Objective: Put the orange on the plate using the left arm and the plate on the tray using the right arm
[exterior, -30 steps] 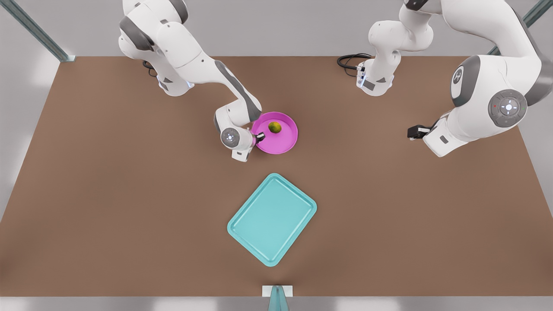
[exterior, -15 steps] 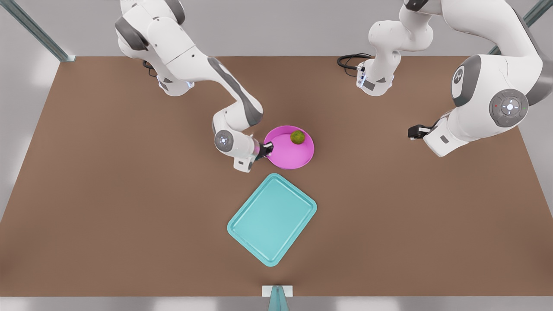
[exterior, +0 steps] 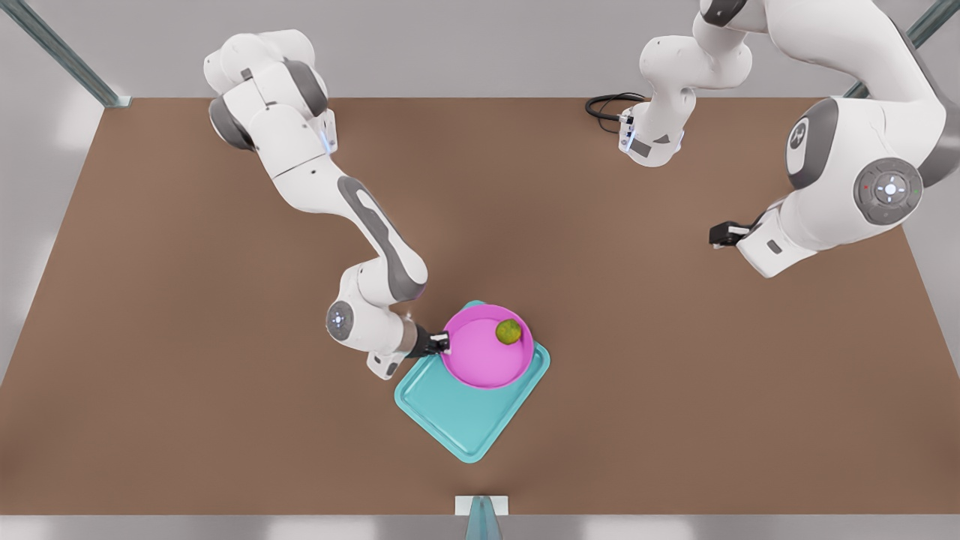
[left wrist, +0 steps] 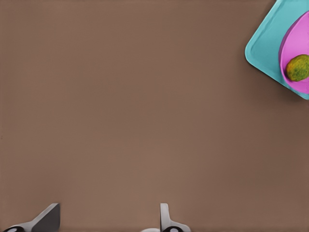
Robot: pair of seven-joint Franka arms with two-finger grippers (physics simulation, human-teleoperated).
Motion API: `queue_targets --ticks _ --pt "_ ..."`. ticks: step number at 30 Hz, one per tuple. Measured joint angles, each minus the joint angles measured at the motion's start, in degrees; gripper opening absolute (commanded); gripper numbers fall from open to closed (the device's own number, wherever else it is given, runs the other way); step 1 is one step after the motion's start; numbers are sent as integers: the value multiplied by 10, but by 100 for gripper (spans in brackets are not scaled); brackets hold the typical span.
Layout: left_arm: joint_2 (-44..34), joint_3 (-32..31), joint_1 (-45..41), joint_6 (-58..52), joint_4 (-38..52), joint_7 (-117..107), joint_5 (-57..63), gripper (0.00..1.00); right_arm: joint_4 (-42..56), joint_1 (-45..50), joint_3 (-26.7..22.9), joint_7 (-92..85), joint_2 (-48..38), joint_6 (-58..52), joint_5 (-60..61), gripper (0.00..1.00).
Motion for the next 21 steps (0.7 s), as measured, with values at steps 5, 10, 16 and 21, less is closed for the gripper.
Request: queue_targets --ticks 5,10,16,21 --pt "3 1 1 -6 0 0 5 100 24 0 -1 0 29 19 -1 100" --pt "2 1 1 -15 0 1 5 100 19 3 -1 5 23 40 -4 100" --pt "1 0 0 -25 0 2 3 100 -16 -54 -77 14 -118 -74 -69 100" --pt "2 0 1 -30 0 2 3 100 5 -105 -113 12 -290 -352 -322 100"
